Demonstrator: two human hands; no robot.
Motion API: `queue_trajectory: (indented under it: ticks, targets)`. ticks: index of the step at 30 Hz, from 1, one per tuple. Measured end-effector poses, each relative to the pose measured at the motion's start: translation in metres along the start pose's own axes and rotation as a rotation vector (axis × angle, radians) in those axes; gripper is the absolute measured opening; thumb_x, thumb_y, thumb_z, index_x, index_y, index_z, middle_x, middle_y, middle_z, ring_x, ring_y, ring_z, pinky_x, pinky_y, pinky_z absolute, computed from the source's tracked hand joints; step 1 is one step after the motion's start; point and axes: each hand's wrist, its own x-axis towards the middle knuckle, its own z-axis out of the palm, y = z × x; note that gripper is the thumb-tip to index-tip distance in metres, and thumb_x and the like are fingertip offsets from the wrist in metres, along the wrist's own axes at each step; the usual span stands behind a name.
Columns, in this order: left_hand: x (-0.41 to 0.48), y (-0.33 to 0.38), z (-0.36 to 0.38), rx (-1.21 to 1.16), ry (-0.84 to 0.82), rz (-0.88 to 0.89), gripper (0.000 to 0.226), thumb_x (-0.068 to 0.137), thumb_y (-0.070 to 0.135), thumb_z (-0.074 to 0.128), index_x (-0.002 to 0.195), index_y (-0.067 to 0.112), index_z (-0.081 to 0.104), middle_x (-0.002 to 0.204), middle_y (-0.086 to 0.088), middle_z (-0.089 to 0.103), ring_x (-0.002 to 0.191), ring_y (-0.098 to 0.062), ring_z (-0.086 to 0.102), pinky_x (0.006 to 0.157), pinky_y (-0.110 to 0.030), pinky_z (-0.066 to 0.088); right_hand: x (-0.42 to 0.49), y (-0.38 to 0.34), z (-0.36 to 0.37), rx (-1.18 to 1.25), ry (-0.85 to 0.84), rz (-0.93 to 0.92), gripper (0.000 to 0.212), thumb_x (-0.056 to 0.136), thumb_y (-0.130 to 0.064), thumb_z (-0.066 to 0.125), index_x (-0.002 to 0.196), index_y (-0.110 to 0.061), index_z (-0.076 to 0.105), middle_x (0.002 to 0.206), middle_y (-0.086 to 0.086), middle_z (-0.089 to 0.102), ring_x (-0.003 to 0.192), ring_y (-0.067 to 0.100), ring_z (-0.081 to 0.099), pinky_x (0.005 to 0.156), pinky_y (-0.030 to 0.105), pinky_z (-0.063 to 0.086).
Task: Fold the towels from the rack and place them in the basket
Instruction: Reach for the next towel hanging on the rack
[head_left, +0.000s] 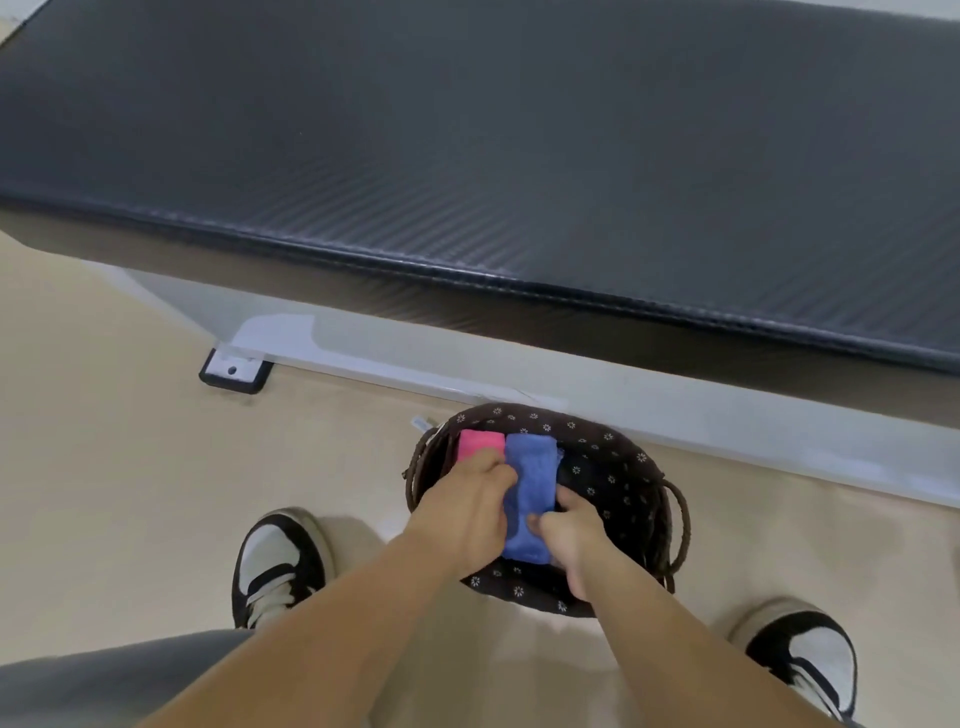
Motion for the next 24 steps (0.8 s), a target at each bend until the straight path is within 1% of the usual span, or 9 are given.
queue_trajectory:
  ticks: [2,4,6,8,11,14,19,22,24]
  targets:
    - [0.007,0.003,0.0,0.103,-0.02,0.105,0.049,0.091,0.02,0.051,0.139,0.013,0.054,0.157,-0.004,0.038,0.135,-0.027,0.046,0.098,-0.045,0.052,0.001,0.002,-0.001,-0.06,-0.001,-0.048,0.032,0.09,0.005,0.065,0.111,-0.018,0.072,0.099,0.007,0.076,0.098,0.03,0.072,0.09,0.042,0.06]
    - [0.015,0.009,0.003,0.256,-0.097,0.169,0.065,0.092,0.025,0.063,0.152,0.017,0.039,0.168,-0.003,0.02,0.146,-0.027,0.034,0.104,-0.044,0.049,0.001,0.005,-0.005,-0.151,0.012,-0.109,0.025,0.09,-0.001,0.069,0.104,-0.02,0.075,0.094,0.004,0.078,0.097,0.029,0.073,0.088,0.042,0.06]
    - [0.023,0.016,0.008,0.362,-0.186,0.143,0.084,0.092,0.034,0.068,0.161,0.022,0.021,0.173,-0.003,0.003,0.154,-0.029,0.02,0.112,-0.044,0.042,0.001,0.004,-0.013,-0.148,0.015,-0.122,0.022,0.089,-0.003,0.072,0.095,-0.024,0.075,0.089,0.002,0.078,0.091,0.026,0.073,0.076,0.037,0.06]
    - [0.03,0.019,0.017,0.389,-0.232,0.078,0.094,0.091,0.039,0.072,0.163,0.025,0.014,0.173,-0.001,-0.006,0.157,-0.032,0.013,0.116,-0.045,0.036,0.003,0.001,-0.025,-0.081,0.045,-0.09,0.02,0.091,-0.006,0.072,0.094,-0.025,0.074,0.09,0.001,0.077,0.085,0.021,0.071,0.065,0.027,0.053]
    - [0.037,0.02,0.031,0.405,-0.235,0.007,0.099,0.088,0.033,0.077,0.163,0.03,0.012,0.173,0.001,-0.01,0.157,-0.035,0.008,0.119,-0.046,0.033,0.012,0.001,-0.036,0.025,0.138,-0.018,0.023,0.091,-0.008,0.066,0.108,-0.021,0.074,0.094,0.008,0.075,0.085,0.022,0.069,0.076,0.039,0.06]
    - [0.041,0.021,0.038,0.385,-0.236,-0.031,0.101,0.089,0.025,0.075,0.163,0.033,0.007,0.172,0.004,-0.015,0.159,-0.033,0.003,0.119,-0.046,0.034,0.013,0.0,-0.037,0.093,0.161,0.043,0.026,0.091,-0.005,0.057,0.104,-0.02,0.073,0.092,0.014,0.076,0.083,0.03,0.07,0.086,0.049,0.061]
    - [0.037,0.02,0.027,0.412,-0.272,-0.007,0.096,0.093,0.02,0.071,0.164,0.031,0.007,0.172,0.005,-0.015,0.159,-0.032,0.0,0.121,-0.046,0.031,0.006,-0.017,-0.033,0.046,0.064,0.086,0.023,0.095,-0.012,0.053,0.109,-0.023,0.067,0.1,0.011,0.073,0.099,0.032,0.071,0.091,0.047,0.06]
    - [0.02,0.028,0.013,0.445,-0.22,0.06,0.081,0.093,0.019,0.068,0.16,0.027,0.024,0.172,-0.001,0.005,0.156,-0.03,0.016,0.117,-0.043,0.037,-0.014,-0.026,-0.033,-0.013,-0.073,0.191,0.016,0.099,-0.012,0.046,0.106,-0.021,0.057,0.105,0.009,0.067,0.097,0.028,0.064,0.082,0.039,0.057]
    - [0.004,0.034,0.007,0.415,-0.197,0.074,0.069,0.092,0.015,0.065,0.154,0.024,0.037,0.167,-0.002,0.021,0.148,-0.027,0.029,0.108,-0.043,0.045,-0.026,-0.023,-0.026,-0.108,-0.092,0.167,0.023,0.1,-0.006,0.044,0.113,-0.02,0.057,0.112,0.01,0.066,0.091,0.023,0.06,0.08,0.034,0.053]
